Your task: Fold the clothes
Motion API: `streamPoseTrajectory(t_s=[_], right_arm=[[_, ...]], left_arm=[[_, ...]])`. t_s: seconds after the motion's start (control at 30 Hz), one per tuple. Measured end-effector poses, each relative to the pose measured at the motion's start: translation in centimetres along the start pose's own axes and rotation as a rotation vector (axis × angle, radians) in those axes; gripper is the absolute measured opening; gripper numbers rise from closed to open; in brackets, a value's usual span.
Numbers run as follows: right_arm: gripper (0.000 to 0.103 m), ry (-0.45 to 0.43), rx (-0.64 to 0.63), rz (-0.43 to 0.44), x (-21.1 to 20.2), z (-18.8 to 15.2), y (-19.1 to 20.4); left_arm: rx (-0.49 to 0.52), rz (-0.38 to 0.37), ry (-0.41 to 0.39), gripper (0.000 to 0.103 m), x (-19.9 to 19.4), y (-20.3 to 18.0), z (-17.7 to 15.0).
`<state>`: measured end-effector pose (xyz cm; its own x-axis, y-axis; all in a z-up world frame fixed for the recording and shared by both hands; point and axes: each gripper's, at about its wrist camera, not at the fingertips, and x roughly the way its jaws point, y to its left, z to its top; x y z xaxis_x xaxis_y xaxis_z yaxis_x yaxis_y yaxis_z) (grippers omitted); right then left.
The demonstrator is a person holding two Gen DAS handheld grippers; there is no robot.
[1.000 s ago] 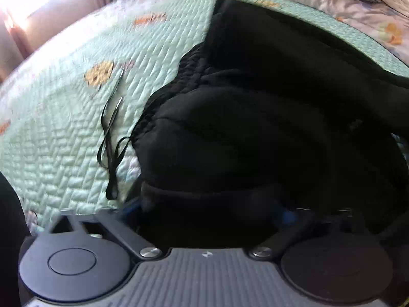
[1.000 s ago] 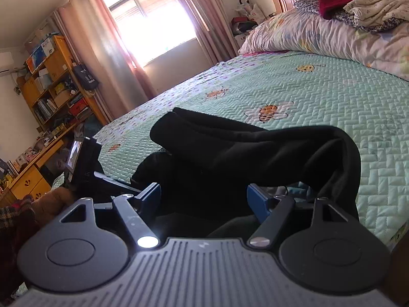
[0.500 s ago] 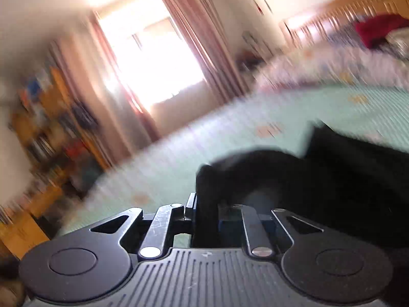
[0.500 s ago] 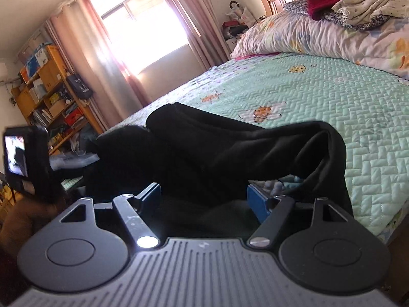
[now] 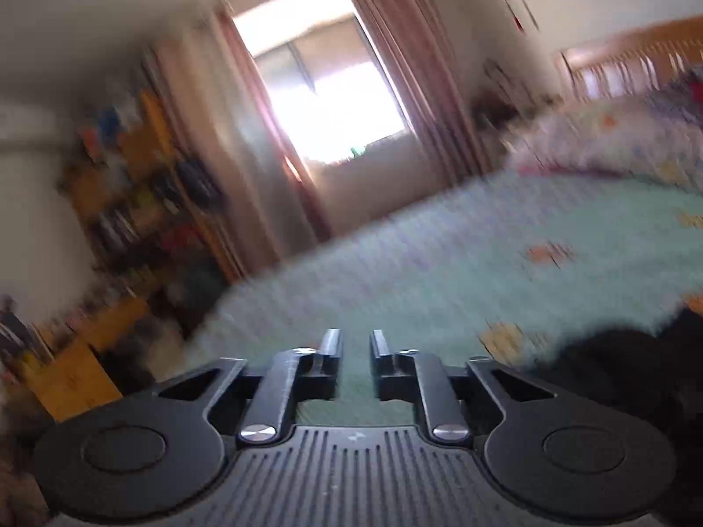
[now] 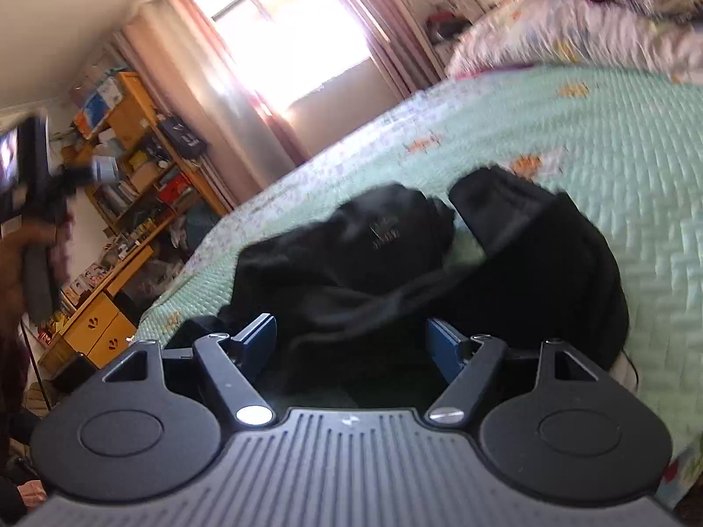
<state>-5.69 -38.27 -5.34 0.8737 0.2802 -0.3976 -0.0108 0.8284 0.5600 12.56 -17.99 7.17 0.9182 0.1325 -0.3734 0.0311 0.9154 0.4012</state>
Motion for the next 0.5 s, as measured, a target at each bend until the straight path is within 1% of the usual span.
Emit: streamPoseTrajectory(t_s=[0.03,0.07,0.1,0.13,0.2,0.23,0.27,0.33,0.4,0.5], right_arm=[[0.076,0.006,0.002,-0.004,-0.1,0.0,-0.1],[0.076,0.007,0.000,-0.008,-0.3,-0.1,-0.2],[0.076,0.005,-0.005,-0.012,-0.5,-0.2,-0.3],[0.080,0.004,-0.006,-0.013,-0.7,-0.2,-0.4],[0.083,0.008,0.000,-0.012,-0.8,-0.3,-0.6],[0.083,0.010,0.003,-0.012,-0.8,-0.4,-0.7],[0.083,0.014,0.008,-0.010,-0.8,-0.4,-0.8],[0.083,0.025,0.021,-0.003,-0.4,-0.6,-0.9],[0.083,0.037,0.025,0.003,0.1,-0.8,-0.8],[0.083,0.058,0.020,0.010,0.7,-1.1,-0.5]], left_arm=[[-0.008,-0.059,0.052,0.051,1.0,-0.3,-1.8],[-0.014,-0.108,0.092,0.054,1.9,-0.4,-3.9],[-0.021,-0.151,0.131,0.062,2.8,-0.6,-5.7],[-0.034,-0.160,0.165,0.071,4.1,-0.7,-6.6],[-0.058,-0.169,0.224,0.080,6.4,-1.1,-7.9],[-0.070,-0.168,0.245,0.083,7.0,-0.7,-8.3],[-0.088,-0.160,0.269,0.085,7.5,-0.2,-8.4],[-0.134,-0.166,0.311,0.096,9.5,0.3,-7.5],[-0.170,-0.163,0.364,0.101,11.7,0.3,-6.8],[-0.192,-0.129,0.464,0.103,14.9,-1.0,-6.7]])
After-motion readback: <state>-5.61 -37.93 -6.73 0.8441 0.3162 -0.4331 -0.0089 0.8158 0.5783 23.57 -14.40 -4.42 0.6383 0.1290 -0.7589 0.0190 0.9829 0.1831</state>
